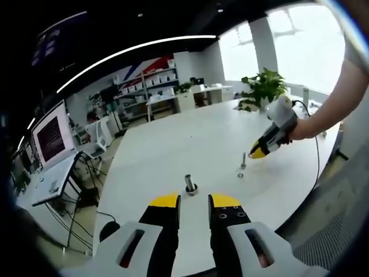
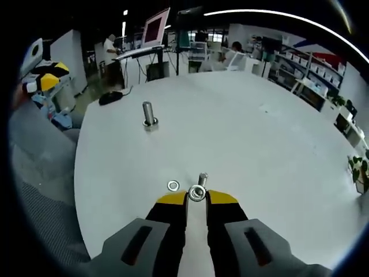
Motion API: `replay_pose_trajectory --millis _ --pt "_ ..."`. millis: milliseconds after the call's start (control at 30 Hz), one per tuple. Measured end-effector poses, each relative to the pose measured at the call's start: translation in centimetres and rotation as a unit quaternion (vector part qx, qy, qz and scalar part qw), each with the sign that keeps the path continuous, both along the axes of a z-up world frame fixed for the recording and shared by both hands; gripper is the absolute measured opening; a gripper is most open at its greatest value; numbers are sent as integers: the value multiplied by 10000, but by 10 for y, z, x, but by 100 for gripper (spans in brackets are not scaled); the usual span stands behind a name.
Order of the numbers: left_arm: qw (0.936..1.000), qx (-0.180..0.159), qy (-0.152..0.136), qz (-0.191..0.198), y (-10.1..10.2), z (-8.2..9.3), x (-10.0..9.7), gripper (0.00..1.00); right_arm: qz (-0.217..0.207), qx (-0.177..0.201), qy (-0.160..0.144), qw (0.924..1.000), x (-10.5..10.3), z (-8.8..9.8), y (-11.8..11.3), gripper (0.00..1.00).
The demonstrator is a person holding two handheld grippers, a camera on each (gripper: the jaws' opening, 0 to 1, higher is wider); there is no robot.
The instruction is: Place the washer onto the threaded stud by aligning its center hole with the stud, sliding it down to the base, and recovering from edge contact or off-axis alignment until the washer reaches the visible bottom stop.
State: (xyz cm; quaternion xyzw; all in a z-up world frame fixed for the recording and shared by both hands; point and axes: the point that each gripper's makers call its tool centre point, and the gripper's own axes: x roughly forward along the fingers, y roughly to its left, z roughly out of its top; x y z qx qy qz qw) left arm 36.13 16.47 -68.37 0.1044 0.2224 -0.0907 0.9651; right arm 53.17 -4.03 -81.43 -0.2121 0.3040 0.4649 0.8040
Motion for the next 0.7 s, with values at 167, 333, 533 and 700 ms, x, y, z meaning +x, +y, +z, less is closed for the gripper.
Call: replay_pose_trajectory --millis 167,333,533,700 --pt "10000 28 25 -6 0 -1 0 17 -23 84 -83 9999 5 7 2 14" --pt "10000 61 47 -13 0 -3 0 17 -33 162 -146 9998 9 13 5 14" --pt "9999 90 47 -30 -1 -3 0 17 4 162 -156 9997 11 14 8 14" --pt "10000 84 29 -1 0 -2 -1 17 37 129 -161 9998 12 13 9 14"
